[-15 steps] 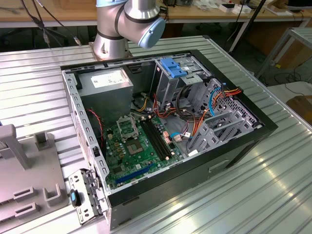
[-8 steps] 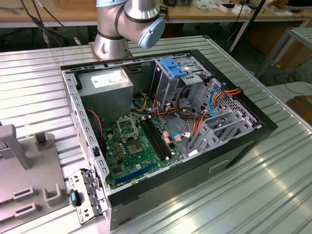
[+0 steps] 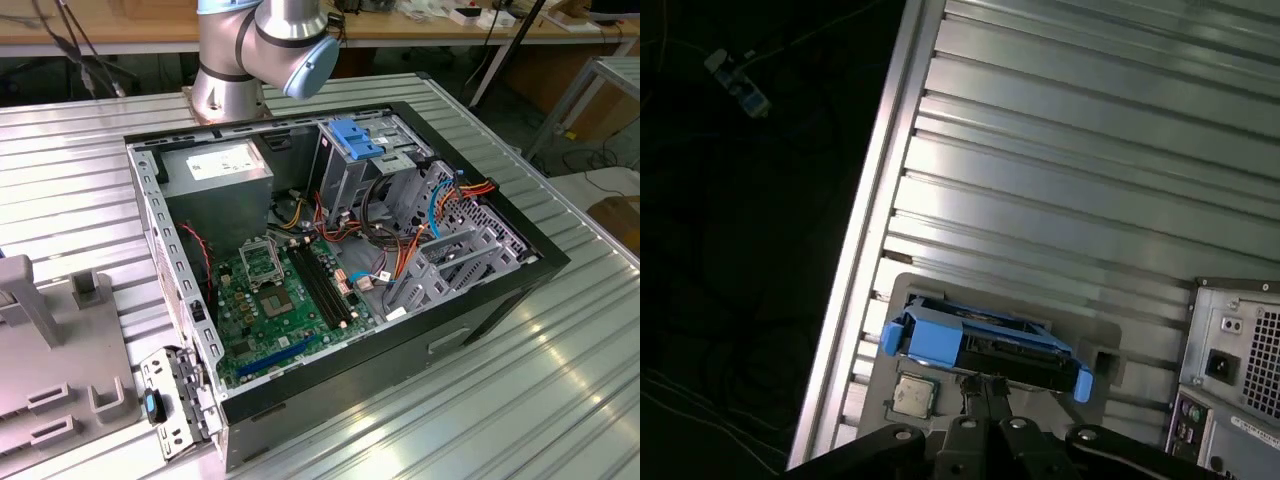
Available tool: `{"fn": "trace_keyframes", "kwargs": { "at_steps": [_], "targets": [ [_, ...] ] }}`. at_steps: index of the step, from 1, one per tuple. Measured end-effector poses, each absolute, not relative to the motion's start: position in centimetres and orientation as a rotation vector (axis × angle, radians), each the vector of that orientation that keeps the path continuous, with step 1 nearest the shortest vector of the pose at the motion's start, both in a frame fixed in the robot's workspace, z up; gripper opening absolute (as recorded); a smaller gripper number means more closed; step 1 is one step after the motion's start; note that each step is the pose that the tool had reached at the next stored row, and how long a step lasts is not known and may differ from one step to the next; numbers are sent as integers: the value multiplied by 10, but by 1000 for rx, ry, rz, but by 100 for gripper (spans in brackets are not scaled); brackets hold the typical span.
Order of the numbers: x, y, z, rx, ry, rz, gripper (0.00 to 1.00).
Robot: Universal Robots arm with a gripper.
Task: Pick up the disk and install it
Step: 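Pick up the disk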
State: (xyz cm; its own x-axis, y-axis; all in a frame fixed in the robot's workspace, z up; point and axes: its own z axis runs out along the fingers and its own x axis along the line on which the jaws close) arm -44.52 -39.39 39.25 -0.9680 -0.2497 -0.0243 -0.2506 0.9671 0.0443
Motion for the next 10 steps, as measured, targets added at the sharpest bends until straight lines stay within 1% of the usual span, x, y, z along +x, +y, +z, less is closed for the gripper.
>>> {"fn": "trace_keyframes", "kwargs": {
  "at_steps": [10],
  "targets": [
    [-446,-394,393,-613,3065,75,11]
  ]
}}
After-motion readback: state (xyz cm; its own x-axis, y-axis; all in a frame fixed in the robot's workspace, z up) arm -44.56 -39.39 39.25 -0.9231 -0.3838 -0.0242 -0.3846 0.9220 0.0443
